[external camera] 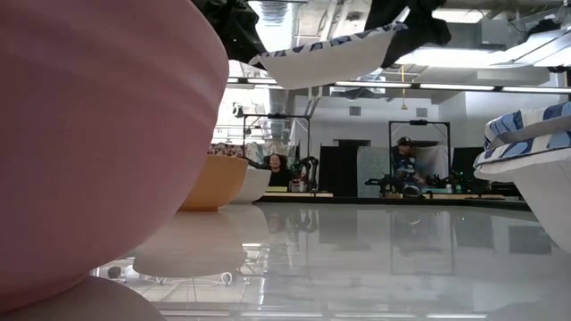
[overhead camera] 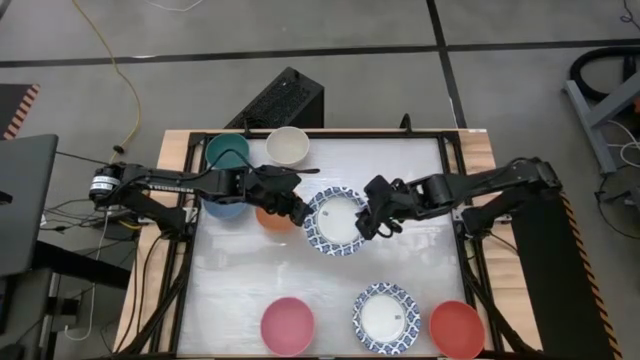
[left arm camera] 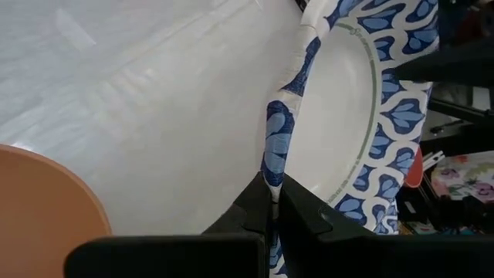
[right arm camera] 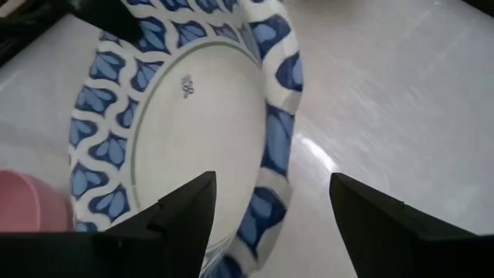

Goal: Nest bowls inside each other
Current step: Stack the left white paper bowl on top of the right white paper bowl

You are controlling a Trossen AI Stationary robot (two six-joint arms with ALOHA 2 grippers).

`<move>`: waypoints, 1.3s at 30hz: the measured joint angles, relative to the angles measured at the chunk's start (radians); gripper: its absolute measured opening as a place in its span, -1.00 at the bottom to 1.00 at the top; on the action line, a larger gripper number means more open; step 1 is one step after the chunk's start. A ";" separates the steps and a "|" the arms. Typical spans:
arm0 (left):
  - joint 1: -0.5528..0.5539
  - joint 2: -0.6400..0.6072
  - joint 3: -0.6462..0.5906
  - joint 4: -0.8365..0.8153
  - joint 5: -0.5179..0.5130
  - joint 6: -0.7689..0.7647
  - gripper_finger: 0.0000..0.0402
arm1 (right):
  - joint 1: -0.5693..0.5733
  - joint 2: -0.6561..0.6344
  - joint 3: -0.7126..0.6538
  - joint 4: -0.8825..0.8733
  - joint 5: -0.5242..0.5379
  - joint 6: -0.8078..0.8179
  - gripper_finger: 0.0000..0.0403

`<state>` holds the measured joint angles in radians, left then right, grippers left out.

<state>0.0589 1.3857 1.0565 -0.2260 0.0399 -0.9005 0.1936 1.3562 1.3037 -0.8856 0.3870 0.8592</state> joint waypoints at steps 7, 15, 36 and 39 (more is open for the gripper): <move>0.000 0.000 0.000 0.000 0.000 0.002 -1.00 | -0.002 0.006 0.000 -0.003 0.000 0.030 0.11; 0.000 0.000 0.000 0.000 0.000 0.004 -1.00 | -0.019 0.007 0.000 -0.013 -0.037 0.028 -0.76; 0.005 0.000 -0.001 0.070 0.049 0.159 -0.22 | -0.028 0.005 0.000 -0.040 -0.078 0.074 -0.96; 0.019 -0.003 0.007 0.064 0.101 0.170 -0.07 | -0.040 0.000 0.000 -0.054 -0.087 0.082 -0.96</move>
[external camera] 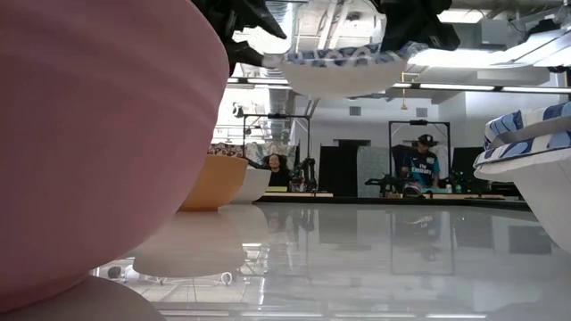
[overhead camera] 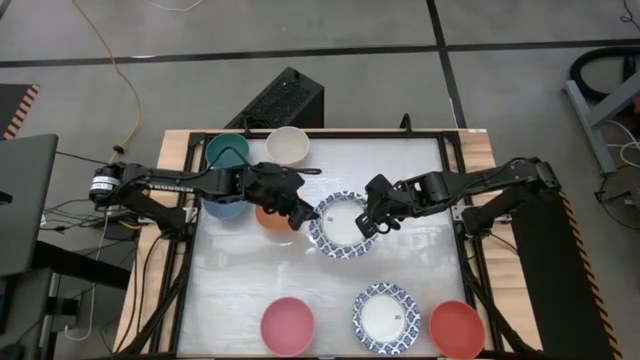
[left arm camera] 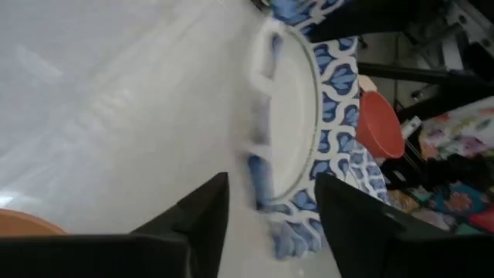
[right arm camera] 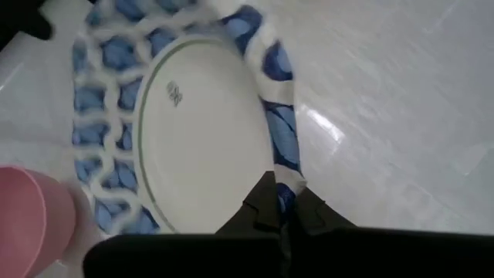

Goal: Nest bowls inside each other
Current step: Stack the left white paper bowl on top of the right white paper bowl

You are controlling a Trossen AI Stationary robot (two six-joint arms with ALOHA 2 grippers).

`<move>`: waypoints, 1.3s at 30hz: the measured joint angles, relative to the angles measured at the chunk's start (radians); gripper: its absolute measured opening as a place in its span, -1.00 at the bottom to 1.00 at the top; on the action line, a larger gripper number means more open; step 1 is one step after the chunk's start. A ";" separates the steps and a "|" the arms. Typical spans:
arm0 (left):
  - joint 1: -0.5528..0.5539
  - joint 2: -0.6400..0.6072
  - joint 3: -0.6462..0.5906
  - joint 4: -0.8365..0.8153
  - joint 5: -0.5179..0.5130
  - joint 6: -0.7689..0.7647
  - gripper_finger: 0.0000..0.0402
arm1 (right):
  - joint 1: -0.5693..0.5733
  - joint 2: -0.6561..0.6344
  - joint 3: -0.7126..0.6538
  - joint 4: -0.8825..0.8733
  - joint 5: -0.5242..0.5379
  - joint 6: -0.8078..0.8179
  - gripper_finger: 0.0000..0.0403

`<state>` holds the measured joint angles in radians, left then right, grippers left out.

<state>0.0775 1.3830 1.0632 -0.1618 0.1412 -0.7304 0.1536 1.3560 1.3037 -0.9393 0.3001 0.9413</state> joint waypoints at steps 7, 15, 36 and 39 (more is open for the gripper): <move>0.035 -0.001 0.063 -0.014 0.088 0.017 0.00 | -0.028 -0.051 0.000 -0.002 0.000 -0.007 -0.96; 0.069 -0.001 0.120 -0.015 0.199 0.044 -0.01 | -0.051 -0.171 0.000 -0.057 0.009 -0.007 -0.96; 0.076 -0.111 0.388 -0.311 0.078 0.320 -0.01 | -0.044 -0.480 0.000 -0.239 0.035 0.092 -0.96; 0.076 -0.170 0.390 -0.338 0.015 0.346 -0.01 | -0.043 -0.525 0.000 -0.247 0.046 0.040 -0.96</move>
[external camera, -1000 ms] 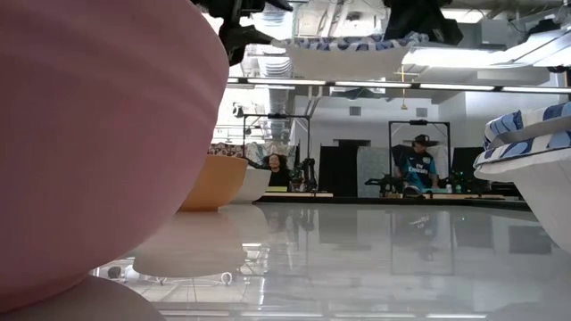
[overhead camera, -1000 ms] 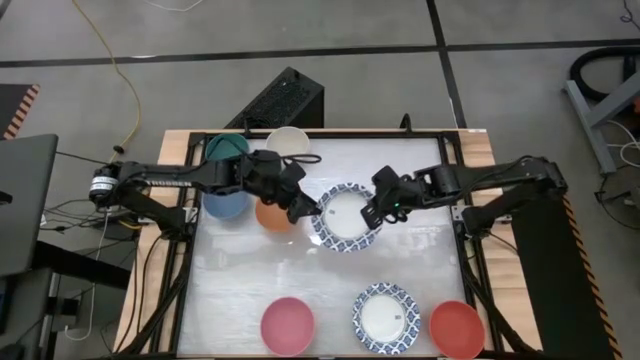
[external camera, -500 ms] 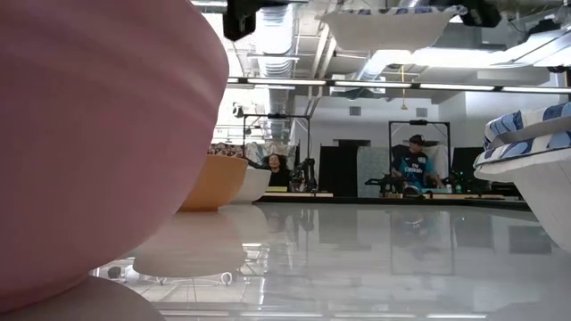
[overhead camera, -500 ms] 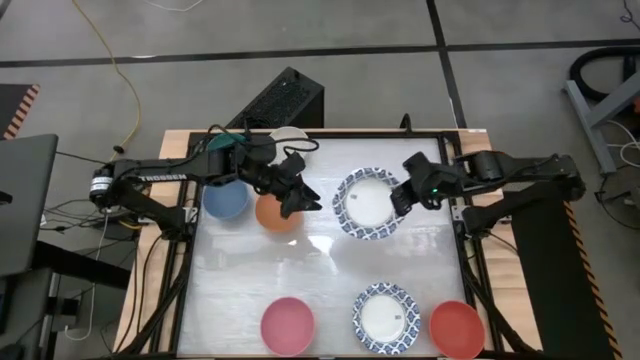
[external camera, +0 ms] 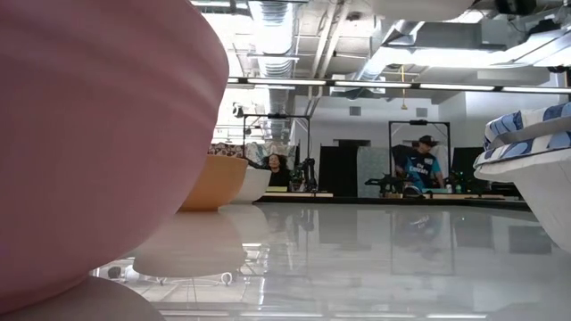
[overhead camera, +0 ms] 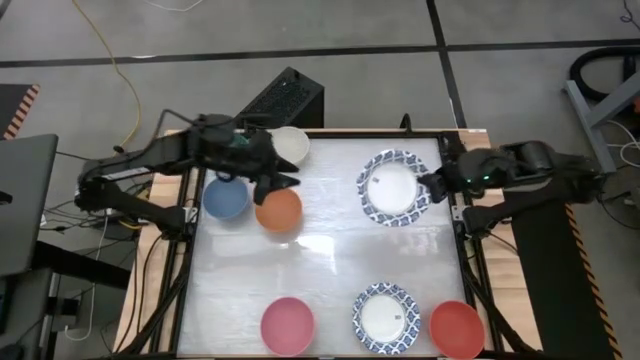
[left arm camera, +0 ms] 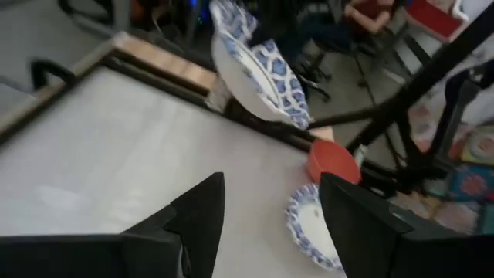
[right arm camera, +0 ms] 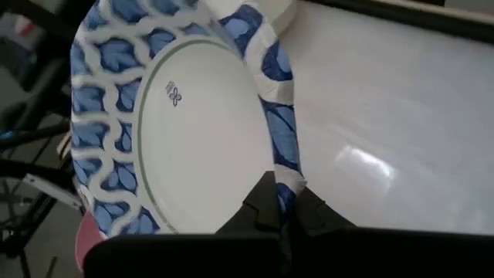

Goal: Nest bowls inside each other
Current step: Stack the left white paper bowl on top of the right white paper bowl

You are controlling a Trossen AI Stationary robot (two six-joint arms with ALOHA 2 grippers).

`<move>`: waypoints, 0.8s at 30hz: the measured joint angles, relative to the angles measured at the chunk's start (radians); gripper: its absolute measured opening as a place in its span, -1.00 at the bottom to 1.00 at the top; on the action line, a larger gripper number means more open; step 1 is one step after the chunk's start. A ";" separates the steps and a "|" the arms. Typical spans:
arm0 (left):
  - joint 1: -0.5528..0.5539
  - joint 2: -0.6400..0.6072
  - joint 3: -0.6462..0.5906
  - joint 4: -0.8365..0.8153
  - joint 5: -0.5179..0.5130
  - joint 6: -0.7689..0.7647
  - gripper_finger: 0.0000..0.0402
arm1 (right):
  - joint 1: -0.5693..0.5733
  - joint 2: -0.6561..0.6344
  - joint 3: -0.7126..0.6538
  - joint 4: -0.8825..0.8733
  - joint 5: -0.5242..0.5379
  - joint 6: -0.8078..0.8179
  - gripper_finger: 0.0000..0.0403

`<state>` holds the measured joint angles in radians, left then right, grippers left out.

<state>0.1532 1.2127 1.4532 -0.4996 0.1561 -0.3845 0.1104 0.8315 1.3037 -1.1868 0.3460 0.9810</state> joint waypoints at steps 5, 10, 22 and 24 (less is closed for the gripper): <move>0.000 -0.103 0.002 -0.083 -0.068 0.025 -0.01 | 0.000 -0.054 0.000 -0.094 0.000 -0.047 -0.96; -0.003 -0.188 0.002 -0.206 -0.157 0.018 -0.01 | 0.000 -0.139 -0.054 -0.136 -0.024 -0.047 -0.96; -0.036 -0.278 0.001 -0.286 -0.258 -0.003 -0.01 | 0.001 -0.374 -0.371 0.164 -0.156 -0.001 -0.96; -0.042 -0.278 0.001 -0.299 -0.259 -0.006 -0.01 | 0.001 -0.376 -0.428 0.208 -0.203 0.022 -0.96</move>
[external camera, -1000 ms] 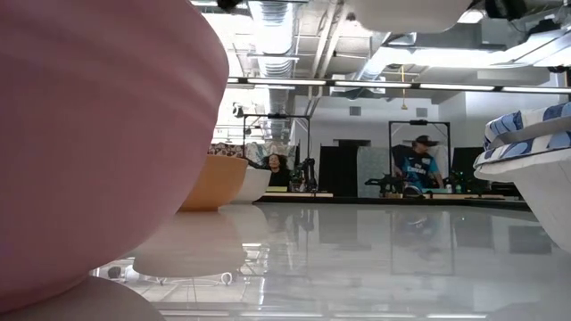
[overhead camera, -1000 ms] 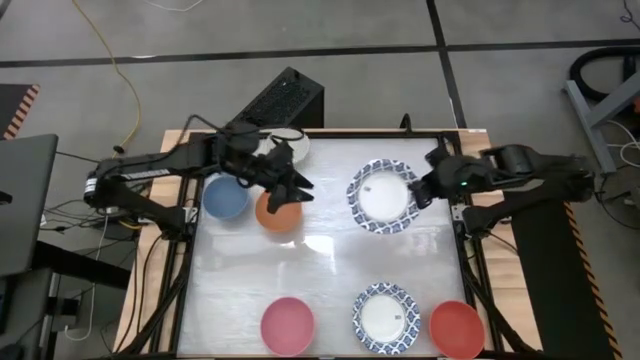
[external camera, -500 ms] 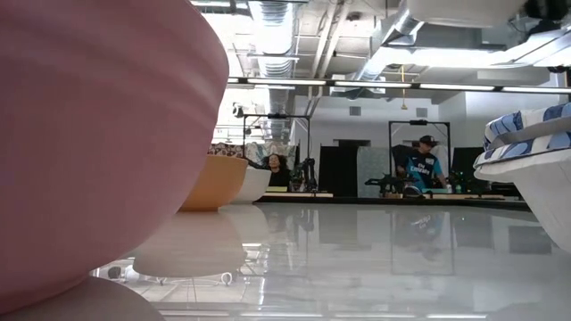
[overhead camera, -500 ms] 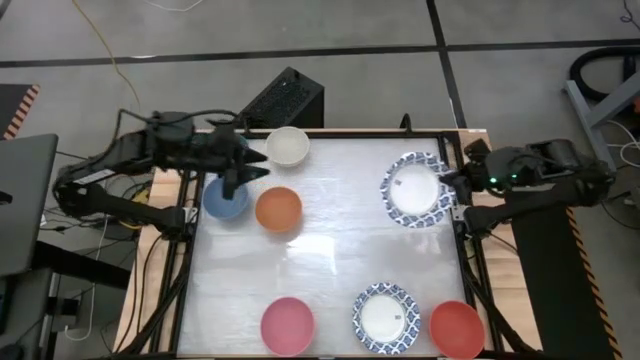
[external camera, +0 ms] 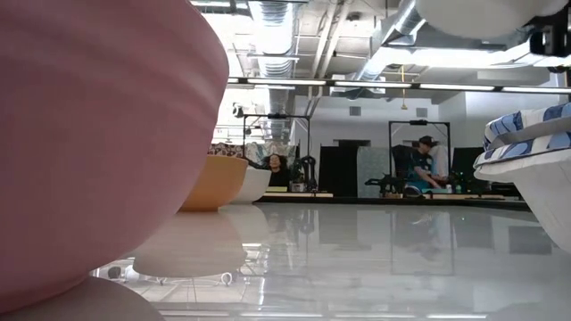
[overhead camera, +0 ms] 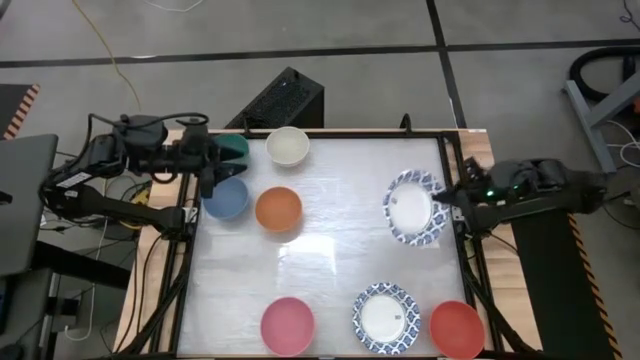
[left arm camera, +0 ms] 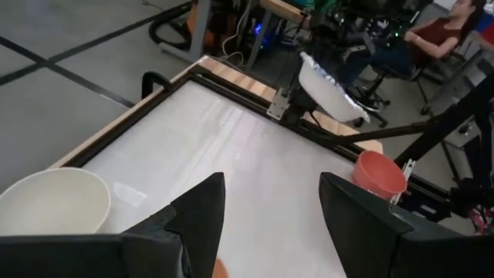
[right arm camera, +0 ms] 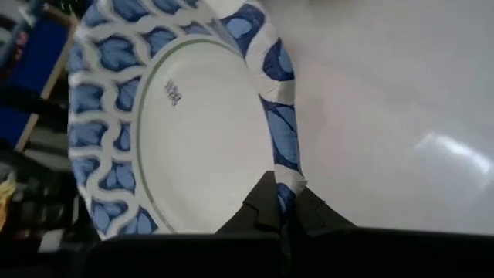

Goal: Nest bowls inside each other
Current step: Stack the left white paper bowl on top of the right white paper bowl

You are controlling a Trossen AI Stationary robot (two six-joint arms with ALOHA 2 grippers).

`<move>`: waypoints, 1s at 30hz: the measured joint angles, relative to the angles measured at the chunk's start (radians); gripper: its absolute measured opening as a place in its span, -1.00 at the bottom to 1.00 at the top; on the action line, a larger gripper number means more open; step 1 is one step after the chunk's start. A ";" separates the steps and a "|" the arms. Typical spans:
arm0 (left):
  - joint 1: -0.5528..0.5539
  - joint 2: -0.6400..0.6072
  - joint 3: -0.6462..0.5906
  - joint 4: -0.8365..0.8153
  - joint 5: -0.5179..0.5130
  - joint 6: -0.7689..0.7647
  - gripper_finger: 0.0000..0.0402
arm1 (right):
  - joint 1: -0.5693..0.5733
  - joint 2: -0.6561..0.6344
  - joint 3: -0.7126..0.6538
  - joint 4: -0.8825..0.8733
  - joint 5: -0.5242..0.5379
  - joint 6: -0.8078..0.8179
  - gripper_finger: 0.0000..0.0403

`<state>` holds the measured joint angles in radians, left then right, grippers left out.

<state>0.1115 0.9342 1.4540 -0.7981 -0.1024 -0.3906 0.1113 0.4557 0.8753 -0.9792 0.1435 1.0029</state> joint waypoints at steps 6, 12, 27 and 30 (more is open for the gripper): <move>-0.021 0.001 0.000 -0.009 -0.012 -0.004 -0.01 | 0.005 0.023 -0.135 0.180 -0.111 0.039 -0.96; -0.023 0.001 0.000 -0.009 -0.023 0.004 -0.01 | 0.115 0.096 -0.167 0.297 -0.130 0.060 -0.96; -0.023 0.001 -0.001 -0.010 -0.103 0.033 -0.01 | 0.467 0.410 -0.175 0.449 -0.112 0.178 -0.96; -0.023 0.001 -0.001 -0.016 -0.117 0.034 -0.01 | 0.506 0.474 -0.175 0.500 -0.112 0.179 -0.96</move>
<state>0.0887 0.9352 1.4532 -0.8146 -0.2198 -0.3567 0.6172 0.9293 0.6998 -0.4791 0.0311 1.1816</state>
